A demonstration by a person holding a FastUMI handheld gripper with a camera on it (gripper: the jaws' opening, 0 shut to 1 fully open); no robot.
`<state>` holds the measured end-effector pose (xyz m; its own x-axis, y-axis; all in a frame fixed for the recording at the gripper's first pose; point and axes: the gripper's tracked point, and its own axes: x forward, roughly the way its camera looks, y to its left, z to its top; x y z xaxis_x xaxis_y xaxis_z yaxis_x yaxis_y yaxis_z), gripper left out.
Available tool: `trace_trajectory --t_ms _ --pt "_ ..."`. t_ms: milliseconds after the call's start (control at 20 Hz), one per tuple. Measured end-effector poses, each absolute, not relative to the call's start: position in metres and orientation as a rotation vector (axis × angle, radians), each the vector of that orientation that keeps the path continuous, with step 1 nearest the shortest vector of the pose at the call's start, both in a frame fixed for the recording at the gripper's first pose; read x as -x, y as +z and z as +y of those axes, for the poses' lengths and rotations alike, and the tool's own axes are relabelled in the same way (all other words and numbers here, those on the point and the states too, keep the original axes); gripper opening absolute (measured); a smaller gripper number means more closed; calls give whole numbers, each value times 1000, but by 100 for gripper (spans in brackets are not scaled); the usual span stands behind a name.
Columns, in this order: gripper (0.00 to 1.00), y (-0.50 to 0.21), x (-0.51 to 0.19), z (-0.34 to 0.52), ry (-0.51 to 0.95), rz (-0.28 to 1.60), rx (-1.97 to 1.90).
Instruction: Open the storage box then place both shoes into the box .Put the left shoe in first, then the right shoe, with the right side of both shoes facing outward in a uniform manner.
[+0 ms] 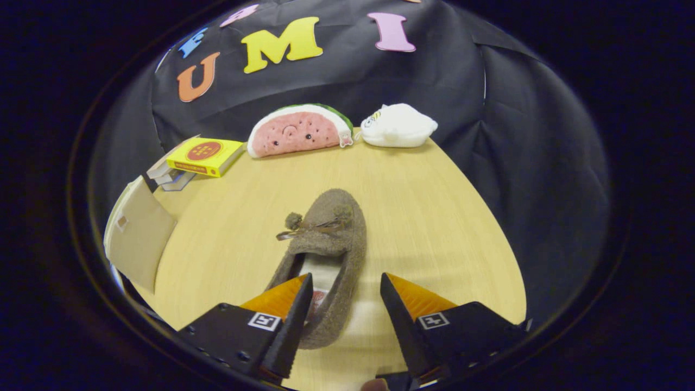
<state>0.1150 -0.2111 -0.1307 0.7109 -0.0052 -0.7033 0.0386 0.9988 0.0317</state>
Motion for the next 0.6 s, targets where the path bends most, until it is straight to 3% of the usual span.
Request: trace_trajectory --t_ms 100,250,300,400,600 --pt "60 -135 -129 -210 -33 775 -58" --pt "17 -140 -133 -208 -43 784 -109" --pt "17 -142 -133 -212 -55 781 -102" --pt "0 -138 -138 -217 -77 756 -148" --pt "0 -138 -136 -220 -101 748 -280"
